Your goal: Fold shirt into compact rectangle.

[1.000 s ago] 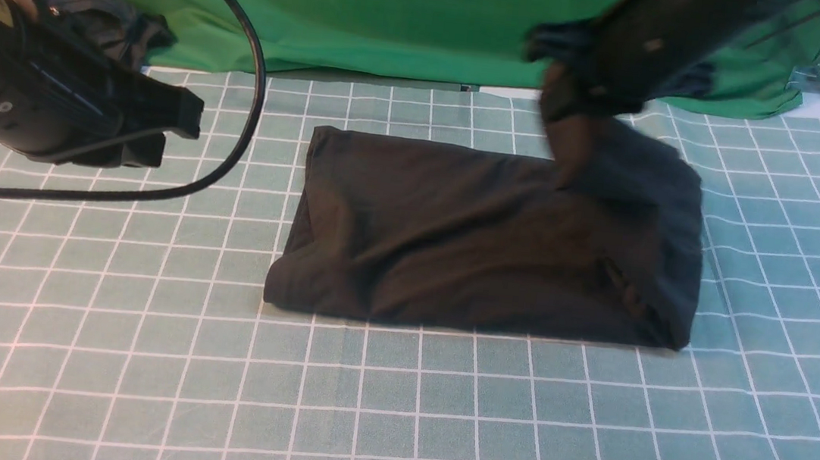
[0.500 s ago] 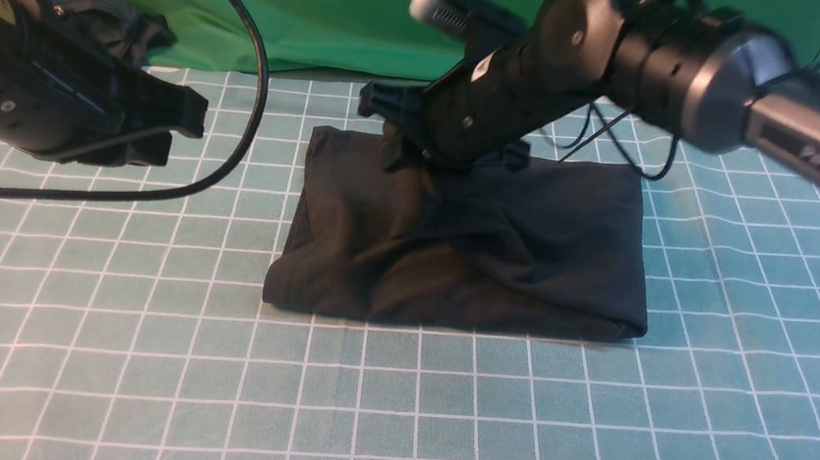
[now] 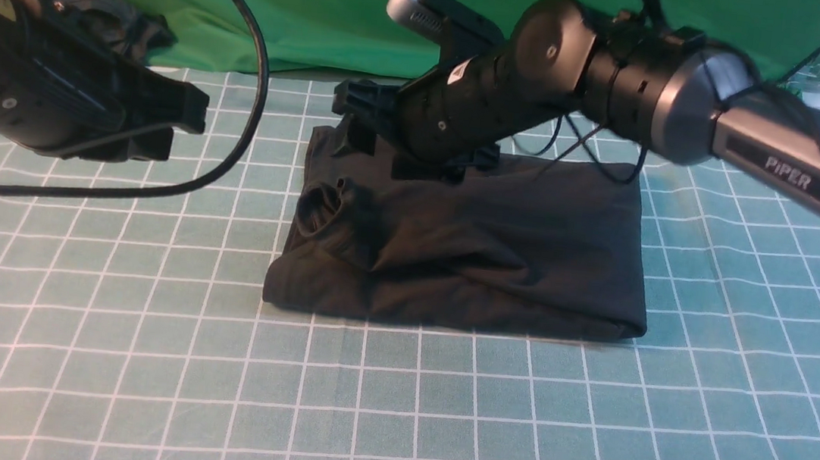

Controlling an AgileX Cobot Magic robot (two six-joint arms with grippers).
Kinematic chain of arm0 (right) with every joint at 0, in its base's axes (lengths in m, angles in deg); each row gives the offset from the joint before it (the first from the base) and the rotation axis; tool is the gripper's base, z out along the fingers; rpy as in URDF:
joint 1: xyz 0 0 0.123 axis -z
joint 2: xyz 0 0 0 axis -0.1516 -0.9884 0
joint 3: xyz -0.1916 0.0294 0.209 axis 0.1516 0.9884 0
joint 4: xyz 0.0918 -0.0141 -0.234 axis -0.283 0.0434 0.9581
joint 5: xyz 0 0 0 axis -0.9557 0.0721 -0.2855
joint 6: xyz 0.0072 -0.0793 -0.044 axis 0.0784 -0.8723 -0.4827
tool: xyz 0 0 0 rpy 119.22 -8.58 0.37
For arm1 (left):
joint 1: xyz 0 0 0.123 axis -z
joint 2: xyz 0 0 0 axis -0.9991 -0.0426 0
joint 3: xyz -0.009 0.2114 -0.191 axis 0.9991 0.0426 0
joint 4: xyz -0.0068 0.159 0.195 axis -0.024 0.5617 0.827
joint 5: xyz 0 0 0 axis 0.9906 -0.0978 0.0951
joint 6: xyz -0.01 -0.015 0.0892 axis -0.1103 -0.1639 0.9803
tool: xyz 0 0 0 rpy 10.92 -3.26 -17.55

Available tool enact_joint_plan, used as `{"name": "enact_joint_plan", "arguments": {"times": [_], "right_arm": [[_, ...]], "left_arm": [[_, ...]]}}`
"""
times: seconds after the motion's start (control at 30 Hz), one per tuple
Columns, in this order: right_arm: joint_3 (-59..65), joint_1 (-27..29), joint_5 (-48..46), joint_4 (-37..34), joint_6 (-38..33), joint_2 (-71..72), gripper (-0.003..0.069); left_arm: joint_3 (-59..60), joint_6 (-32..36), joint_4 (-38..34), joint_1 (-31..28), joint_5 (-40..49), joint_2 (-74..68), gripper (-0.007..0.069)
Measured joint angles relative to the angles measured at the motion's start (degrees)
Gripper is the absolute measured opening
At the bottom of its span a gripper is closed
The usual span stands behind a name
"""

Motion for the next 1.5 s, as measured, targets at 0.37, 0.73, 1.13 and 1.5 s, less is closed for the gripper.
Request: {"name": "enact_joint_plan", "arguments": {"times": [0.37, 0.73, 1.13, 1.5], "right_arm": [[-8.74, 12.36, -27.25, 19.27, -10.36, 7.48, 0.0046], [4.78, 19.48, -29.54, 20.91, -14.29, 16.98, 0.0022], [10.09, 18.84, -25.62, 17.76, -16.18, 17.62, 0.0022], [10.09, 18.84, -24.65, 16.48, -16.25, 17.62, 0.0022]], "left_arm": [[0.04, 2.77, -7.89, 0.00, -1.51, -4.24, 0.0012], [-6.12, 15.43, -24.45, 0.36, -7.08, -22.45, 0.0012], [-21.32, 11.68, -21.94, 5.68, -3.75, -43.70, 0.0012], [-21.15, -4.34, 1.44, 5.68, -0.46, -46.68, 0.0012]]}}
